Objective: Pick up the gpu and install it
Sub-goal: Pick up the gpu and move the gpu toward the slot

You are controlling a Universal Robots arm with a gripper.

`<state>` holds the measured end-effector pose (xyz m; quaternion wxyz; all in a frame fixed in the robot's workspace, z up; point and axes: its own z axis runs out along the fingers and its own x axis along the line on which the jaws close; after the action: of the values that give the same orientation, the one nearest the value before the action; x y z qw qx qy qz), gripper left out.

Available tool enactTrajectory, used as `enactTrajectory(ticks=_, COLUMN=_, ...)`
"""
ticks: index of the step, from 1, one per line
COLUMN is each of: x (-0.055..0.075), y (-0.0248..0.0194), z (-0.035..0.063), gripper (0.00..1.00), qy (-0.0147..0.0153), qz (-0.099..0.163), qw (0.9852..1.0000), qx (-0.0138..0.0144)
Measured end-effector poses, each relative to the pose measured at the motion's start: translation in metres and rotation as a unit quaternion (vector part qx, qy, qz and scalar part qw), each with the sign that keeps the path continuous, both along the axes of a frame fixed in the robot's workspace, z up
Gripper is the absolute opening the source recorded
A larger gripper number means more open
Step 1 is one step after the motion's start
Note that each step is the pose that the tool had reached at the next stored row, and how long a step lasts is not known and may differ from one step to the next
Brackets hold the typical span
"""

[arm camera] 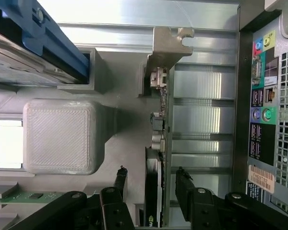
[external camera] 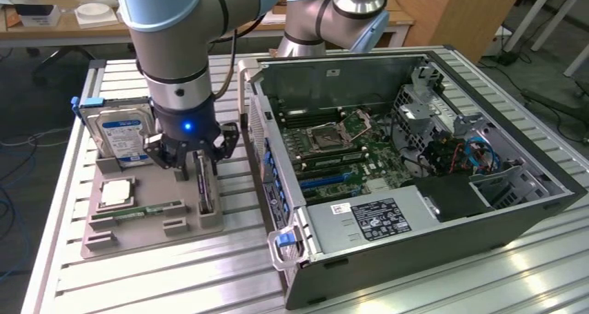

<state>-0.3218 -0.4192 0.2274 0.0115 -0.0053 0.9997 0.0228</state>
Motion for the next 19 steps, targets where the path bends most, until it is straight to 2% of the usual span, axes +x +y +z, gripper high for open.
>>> enactTrajectory(ticks=7, x=0.0001, y=0.0015, z=-0.0030, gripper=0.53, qy=0.0001, qz=0.000, qw=1.0000, qx=0.0000)
enactTrajectory(ticks=16, x=0.0001, y=0.0071, z=-0.0059, gripper=0.53, qy=0.0000, qz=0.000, qw=1.0000, qx=0.0000)
enactTrajectory(ticks=19, x=0.0001, y=0.0073, z=-0.0065, gripper=0.53, qy=0.0001, qz=-0.002, qw=1.0000, qx=0.0000)
